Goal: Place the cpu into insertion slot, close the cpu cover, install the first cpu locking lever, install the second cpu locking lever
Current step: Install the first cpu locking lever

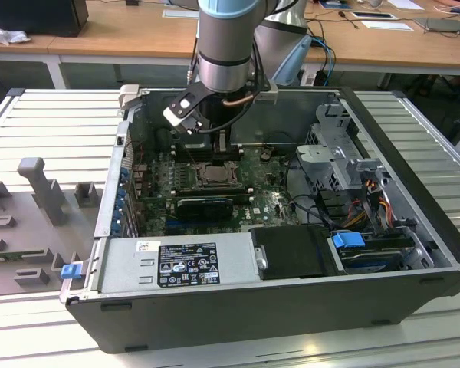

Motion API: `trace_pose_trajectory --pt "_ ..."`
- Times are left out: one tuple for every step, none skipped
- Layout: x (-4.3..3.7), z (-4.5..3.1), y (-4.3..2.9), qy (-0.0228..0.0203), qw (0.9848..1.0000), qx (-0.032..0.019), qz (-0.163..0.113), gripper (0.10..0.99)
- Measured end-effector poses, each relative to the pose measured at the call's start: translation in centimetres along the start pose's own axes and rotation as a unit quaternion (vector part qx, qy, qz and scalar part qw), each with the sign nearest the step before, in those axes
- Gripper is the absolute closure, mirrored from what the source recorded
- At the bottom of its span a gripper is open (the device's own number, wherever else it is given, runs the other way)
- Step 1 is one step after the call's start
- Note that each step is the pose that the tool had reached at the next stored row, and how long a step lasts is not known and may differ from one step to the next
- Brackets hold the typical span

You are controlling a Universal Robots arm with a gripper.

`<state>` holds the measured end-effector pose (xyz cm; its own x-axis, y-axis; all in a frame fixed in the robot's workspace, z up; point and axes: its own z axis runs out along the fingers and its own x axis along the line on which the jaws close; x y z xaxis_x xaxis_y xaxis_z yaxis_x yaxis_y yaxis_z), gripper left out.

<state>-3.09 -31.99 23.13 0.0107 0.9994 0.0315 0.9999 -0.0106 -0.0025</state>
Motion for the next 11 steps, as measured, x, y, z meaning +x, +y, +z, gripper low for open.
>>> trace_pose_trajectory --pt "0.00 -0.05 0.00 0.0000 1.0000 0.0000 0.000 0.980" --pt "0.00 -0.10 0.00 0.0000 1.0000 0.0000 0.000 0.980" --pt "0.00 -0.17 0.00 0.0000 1.0000 0.0000 0.000 0.980" --pt "0.01 -0.27 0.00 0.0000 1.0000 0.0000 0.000 0.980" --pt "0.02 -0.51 0.00 0.0000 1.0000 0.0000 0.000 0.980" --pt "0.02 -0.72 0.00 0.0000 1.0000 0.0000 0.000 0.980" --pt "0.03 -1.02 0.00 0.0000 1.0000 0.0000 0.000 0.980" --pt "0.04 -1.40 0.00 0.0002 1.0000 0.0000 0.000 0.980" --pt "0.05 -1.73 -0.01 0.0005 1.0000 0.0000 0.000 0.980" --pt "0.07 -2.13 -0.01 0.0010 1.0000 0.0000 0.000 0.980" --pt "0.08 -2.69 -0.01 0.0016 1.0000 0.0000 0.000 0.980"
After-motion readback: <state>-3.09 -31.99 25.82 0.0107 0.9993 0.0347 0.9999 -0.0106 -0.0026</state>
